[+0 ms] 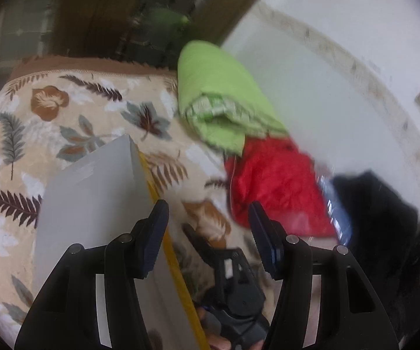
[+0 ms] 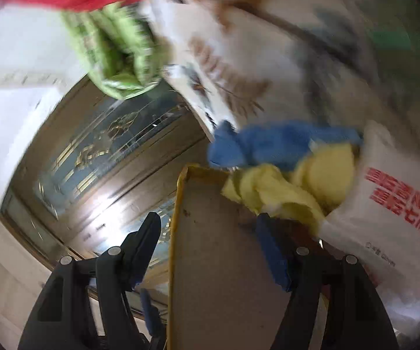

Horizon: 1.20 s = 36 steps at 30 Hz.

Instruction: Organize soft objects

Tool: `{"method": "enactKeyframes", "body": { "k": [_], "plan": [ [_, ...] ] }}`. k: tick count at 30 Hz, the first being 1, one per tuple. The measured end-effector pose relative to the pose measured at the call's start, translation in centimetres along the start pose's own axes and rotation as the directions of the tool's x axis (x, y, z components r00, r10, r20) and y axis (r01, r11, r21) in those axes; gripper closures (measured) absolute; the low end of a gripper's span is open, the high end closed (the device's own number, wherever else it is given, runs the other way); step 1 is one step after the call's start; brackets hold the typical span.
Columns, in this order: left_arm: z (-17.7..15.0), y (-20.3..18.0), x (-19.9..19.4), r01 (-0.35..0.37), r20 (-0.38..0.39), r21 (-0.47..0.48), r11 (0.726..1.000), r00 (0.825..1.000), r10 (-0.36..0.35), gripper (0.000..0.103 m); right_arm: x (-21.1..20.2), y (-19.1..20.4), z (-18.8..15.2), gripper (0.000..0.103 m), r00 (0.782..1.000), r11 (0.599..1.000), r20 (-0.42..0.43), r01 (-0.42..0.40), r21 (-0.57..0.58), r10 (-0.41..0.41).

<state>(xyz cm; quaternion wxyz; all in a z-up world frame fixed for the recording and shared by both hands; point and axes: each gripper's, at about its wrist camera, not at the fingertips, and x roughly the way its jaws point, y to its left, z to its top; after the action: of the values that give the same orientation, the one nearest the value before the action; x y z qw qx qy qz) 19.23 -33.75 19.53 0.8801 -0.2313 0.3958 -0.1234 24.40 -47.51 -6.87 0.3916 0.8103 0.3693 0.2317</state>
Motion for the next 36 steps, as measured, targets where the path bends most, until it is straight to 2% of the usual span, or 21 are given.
{"method": "enactKeyframes", "body": {
  "k": [2,5,8,12,15,17,19,20,21,22,23,24,25,27,29,30,31,32,33,34,36],
  "plan": [
    [0.0,-0.6,-0.1,-0.002,-0.001,0.032,0.999,1.0,0.002,0.046,0.0,-0.8,-0.2,0.034,1.0,0.999,-0.005,0.012,0.034,-0.012],
    [0.2,-0.2,-0.6,0.023,-0.007,0.004,1.0,1.0,-0.023,0.046,0.7,-0.7,-0.4,0.034,0.999,0.999,-0.037,0.033,0.039,-0.032],
    [0.7,0.1,-1.7,0.014,0.013,0.008,1.0,1.0,-0.014,0.046,1.1,0.2,-1.2,0.034,0.997,0.999,-0.05,0.052,-0.014,-0.053],
    [1.3,2.0,-3.8,0.01,0.045,-0.043,0.999,0.999,-0.008,0.046,2.9,2.0,-3.0,0.034,0.992,0.987,-0.072,0.097,-0.129,-0.107],
    [1.3,4.4,-6.8,0.004,0.123,-0.092,0.996,0.992,0.007,0.046,4.5,3.9,-5.5,0.034,0.978,0.948,-0.062,0.174,-0.267,-0.197],
    [1.0,6.6,-9.6,-0.006,0.194,-0.146,0.989,0.98,0.034,0.046,6.2,5.2,-8.3,0.034,0.96,0.897,-0.043,0.242,-0.37,-0.277],
    [-0.1,9.7,-12.6,-0.039,0.247,-0.206,0.978,0.965,0.09,0.046,9.2,5.8,-12.7,0.034,0.921,0.786,-0.03,0.313,-0.532,-0.388],
    [-0.9,11.5,-14.2,-0.073,0.274,-0.233,0.97,0.952,0.138,0.046,11.0,5.7,-15.3,0.034,0.893,0.71,-0.028,0.338,-0.618,-0.449],
    [-2.1,13.5,-15.7,-0.121,0.289,-0.271,0.955,0.936,0.201,0.046,13.1,4.9,-18.1,0.034,0.855,0.612,-0.025,0.35,-0.71,-0.518],
    [-3.2,15.6,-17.0,-0.151,0.302,-0.328,0.933,0.918,0.255,0.045,14.5,3.7,-20.1,0.033,0.825,0.533,-0.017,0.349,-0.771,-0.565],
    [-4.8,18.1,-18.3,-0.146,0.307,-0.393,0.908,0.91,0.28,0.045,16.2,1.2,-22.4,0.033,0.78,0.446,-0.025,0.331,-0.832,-0.626],
    [-6.6,20.8,-19.3,-0.125,0.312,-0.452,0.883,0.905,0.288,0.044,17.0,-0.5,-23.3,0.033,0.749,0.425,-0.053,0.314,-0.849,-0.66],
    [-8.2,23.0,-19.7,-0.138,0.294,-0.506,0.851,0.9,0.321,0.042,17.6,-3.5,-24.1,0.033,0.72,0.432,-0.106,0.285,-0.856,-0.686],
    [-11.7,28.1,-19.8,-0.169,0.217,-0.619,0.767,0.902,0.374,0.042,18.1,-8.1,-24.8,0.033,0.669,0.428,-0.158,0.259,-0.866,-0.726],
    [-15.0,31.9,-19.2,-0.195,0.136,-0.714,0.672,0.904,0.406,0.042,17.3,-11.6,-24.9,0.033,0.662,0.399,-0.15,0.242,-0.885,-0.734],
    [-16.7,33.2,-18.6,-0.216,0.1,-0.741,0.636,0.901,0.422,0.042,16.6,-12.7,-24.7,0.033,0.667,0.352,-0.108,0.244,-0.904,-0.737],
    [-17.1,33.4,-18.0,-0.261,0.07,-0.721,0.642,0.894,0.443,0.041,15.7,-13.7,-24.4,0.033,0.67,0.304,-0.049,0.269,-0.914,-0.74],
    [-16.4,31.9,-17.1,-0.364,0.06,-0.609,0.705,0.865,0.498,0.041,15.0,-14.4,-24.0,0.032,0.662,0.252,0.043,0.343,-0.905,-0.749],
    [-16.0,30.7,-16.3,-0.418,0.056,-0.546,0.726,0.846,0.53,0.041,14.5,-14.9,-23.6,0.032,0.653,0.218,0.101,0.39,-0.894,-0.751],
    [-15.8,29.7,-15.3,-0.453,0.05,-0.492,0.743,0.838,0.543,0.041,14.1,-15.2,-23.2,0.033,0.646,0.2,0.14,0.424,-0.883,-0.75],
    [-15.9,28.9,-13.0,-0.491,-0.006,-0.387,0.78,0.848,0.531,0.041,12.9,-14.9,-21.8,0.036,0.622,0.188,0.195,0.494,-0.849,-0.758]
  ]
}}
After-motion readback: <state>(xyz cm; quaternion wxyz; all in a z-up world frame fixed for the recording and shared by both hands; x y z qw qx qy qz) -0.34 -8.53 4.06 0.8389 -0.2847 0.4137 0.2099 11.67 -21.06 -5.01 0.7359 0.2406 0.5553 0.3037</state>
